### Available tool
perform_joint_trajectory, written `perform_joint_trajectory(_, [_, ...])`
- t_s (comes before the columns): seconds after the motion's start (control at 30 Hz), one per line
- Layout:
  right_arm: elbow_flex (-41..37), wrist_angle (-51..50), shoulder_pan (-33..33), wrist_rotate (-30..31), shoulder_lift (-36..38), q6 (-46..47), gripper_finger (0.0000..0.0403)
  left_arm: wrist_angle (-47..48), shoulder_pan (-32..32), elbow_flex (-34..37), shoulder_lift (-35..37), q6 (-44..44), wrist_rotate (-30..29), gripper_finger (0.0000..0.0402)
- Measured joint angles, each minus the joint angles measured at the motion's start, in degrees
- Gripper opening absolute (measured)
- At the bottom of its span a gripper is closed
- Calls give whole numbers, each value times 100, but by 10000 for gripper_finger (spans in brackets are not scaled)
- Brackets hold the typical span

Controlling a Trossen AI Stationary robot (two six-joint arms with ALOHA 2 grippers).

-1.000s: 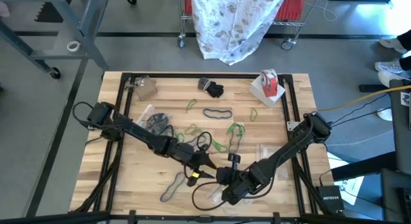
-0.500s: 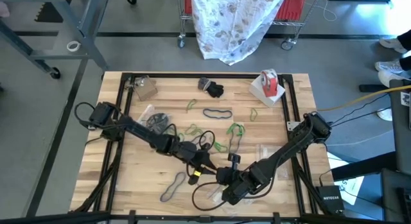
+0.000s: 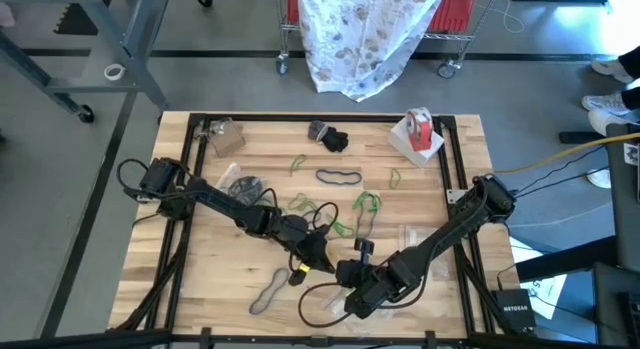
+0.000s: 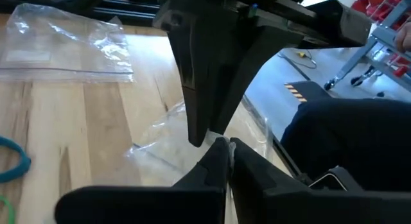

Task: Sort rubber bands
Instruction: Close the transparent zip bag

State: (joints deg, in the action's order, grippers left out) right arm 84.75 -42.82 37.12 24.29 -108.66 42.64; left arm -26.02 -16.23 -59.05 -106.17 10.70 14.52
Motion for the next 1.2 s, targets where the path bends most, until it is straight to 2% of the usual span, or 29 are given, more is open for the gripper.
perform_joint_trajectory(0.27, [7,-181,83,-276,7,123,12,68,50,4,181,-46,72,0])
perform_joint_trajectory(0.57, [1,-811,296,-439,7,674,12,425,70,7,497,-224,50,0])
perform_joint_trajectory(0.77, [-2,-1207,455,-447,7,1048,12,849,70,7,776,-413,-174,0])
perform_joint_trajectory(1.0, [-7,-1194,448,-488,7,1266,13,905,63,7,835,-486,-321,0])
perform_joint_trajectory(1.2, [-19,-1235,458,-343,29,1965,50,957,44,6,847,-450,-869,0])
